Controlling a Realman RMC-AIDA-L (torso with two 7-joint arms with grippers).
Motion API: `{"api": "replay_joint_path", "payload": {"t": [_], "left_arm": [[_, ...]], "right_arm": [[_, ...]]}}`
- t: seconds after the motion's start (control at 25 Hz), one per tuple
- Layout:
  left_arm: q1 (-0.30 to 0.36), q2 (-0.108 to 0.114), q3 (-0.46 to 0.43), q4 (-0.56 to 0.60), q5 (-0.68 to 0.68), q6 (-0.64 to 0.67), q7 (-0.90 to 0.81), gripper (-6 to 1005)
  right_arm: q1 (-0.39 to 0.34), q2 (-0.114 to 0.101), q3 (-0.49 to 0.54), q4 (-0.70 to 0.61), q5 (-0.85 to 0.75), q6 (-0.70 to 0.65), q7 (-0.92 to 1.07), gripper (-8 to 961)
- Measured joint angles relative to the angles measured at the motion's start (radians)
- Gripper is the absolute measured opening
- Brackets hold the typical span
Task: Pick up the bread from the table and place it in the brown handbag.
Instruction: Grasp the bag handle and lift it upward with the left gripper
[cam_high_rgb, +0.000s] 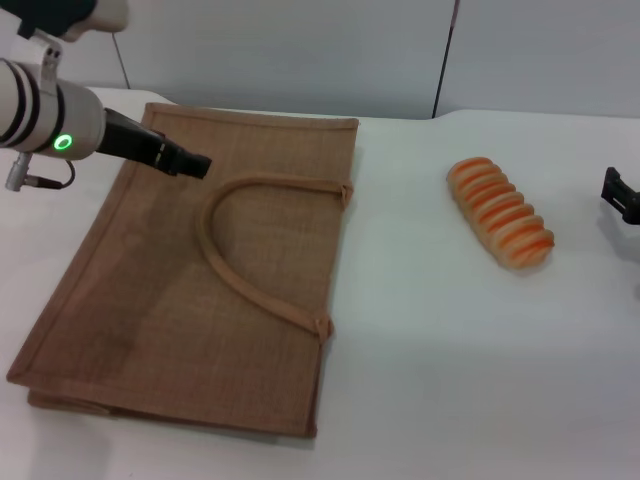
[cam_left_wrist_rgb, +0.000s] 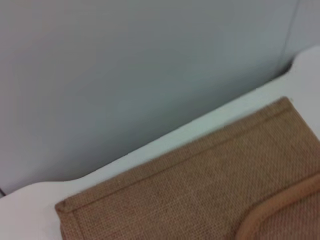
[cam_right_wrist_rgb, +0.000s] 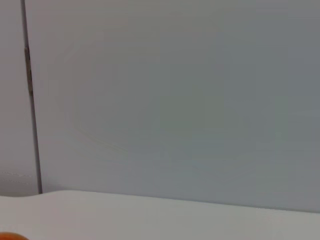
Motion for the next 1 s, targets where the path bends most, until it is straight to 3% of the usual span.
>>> {"api": "replay_joint_path", "payload": {"t": [0.52, 1.0], "left_arm": [[-0.063, -0.004, 0.009, -0.017, 0.039, -0.102, 0.101, 701], [-0.081, -0.006, 0.002, -0.138, 0.039, -0.081, 0.095, 690]], "right_arm": [[0.007, 0.000, 0.000, 0.000, 0.000, 0.000, 0.000, 833], [0.009, 0.002, 0.000, -0.002, 0.000, 0.000, 0.000, 833]]}}
